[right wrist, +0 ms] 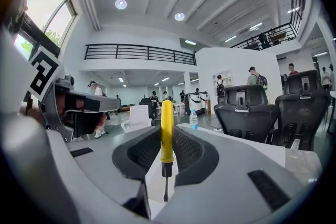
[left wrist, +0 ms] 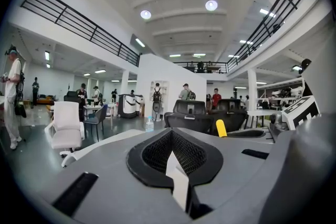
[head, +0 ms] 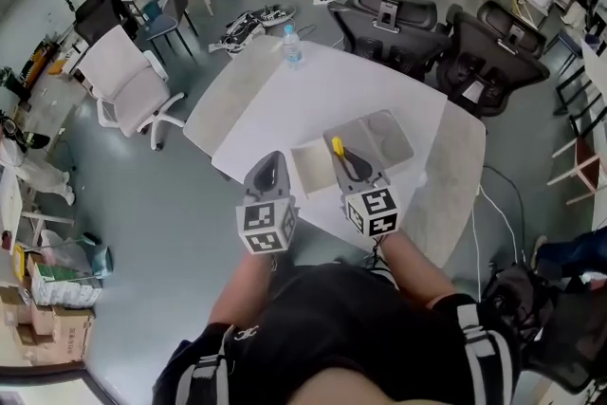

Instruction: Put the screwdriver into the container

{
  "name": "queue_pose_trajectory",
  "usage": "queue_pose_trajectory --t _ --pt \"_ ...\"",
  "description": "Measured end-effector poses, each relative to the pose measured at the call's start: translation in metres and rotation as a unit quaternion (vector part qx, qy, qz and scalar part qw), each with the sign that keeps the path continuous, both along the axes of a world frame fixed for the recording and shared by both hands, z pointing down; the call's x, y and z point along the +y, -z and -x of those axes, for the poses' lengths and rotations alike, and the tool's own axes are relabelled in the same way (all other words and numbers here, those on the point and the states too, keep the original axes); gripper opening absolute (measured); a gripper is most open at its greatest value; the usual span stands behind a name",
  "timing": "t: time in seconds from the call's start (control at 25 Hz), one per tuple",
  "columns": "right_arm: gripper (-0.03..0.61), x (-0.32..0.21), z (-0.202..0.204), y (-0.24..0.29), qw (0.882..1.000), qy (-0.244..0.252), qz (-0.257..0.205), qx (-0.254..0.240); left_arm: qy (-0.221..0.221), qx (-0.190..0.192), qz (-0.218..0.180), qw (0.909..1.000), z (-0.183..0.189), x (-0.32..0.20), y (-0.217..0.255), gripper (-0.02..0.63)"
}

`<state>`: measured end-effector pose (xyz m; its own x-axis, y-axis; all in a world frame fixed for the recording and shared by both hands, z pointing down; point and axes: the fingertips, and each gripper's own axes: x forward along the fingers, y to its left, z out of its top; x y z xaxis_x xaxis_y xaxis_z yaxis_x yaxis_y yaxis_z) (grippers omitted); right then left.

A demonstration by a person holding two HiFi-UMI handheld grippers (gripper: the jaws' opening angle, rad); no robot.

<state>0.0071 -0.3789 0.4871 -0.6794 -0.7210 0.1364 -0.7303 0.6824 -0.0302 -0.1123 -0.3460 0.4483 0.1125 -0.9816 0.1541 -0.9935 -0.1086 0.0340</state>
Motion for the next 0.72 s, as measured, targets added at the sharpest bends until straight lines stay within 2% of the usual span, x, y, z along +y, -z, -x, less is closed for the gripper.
queue_pose_trajectory --t 0.28,0.72 --pt "0.067 -0.029 0.028 -0.014 1.0 -0.027 0.009 0.014 -0.028 0.0 0.001 0.9996 0.029 -0.035 -0.003 0.003" --pt "0.067 -0.071 0.077 -0.046 0.996 -0.051 0.066 0.041 -0.069 0.012 0.013 0.9974 0.078 -0.09 -0.012 0.003"
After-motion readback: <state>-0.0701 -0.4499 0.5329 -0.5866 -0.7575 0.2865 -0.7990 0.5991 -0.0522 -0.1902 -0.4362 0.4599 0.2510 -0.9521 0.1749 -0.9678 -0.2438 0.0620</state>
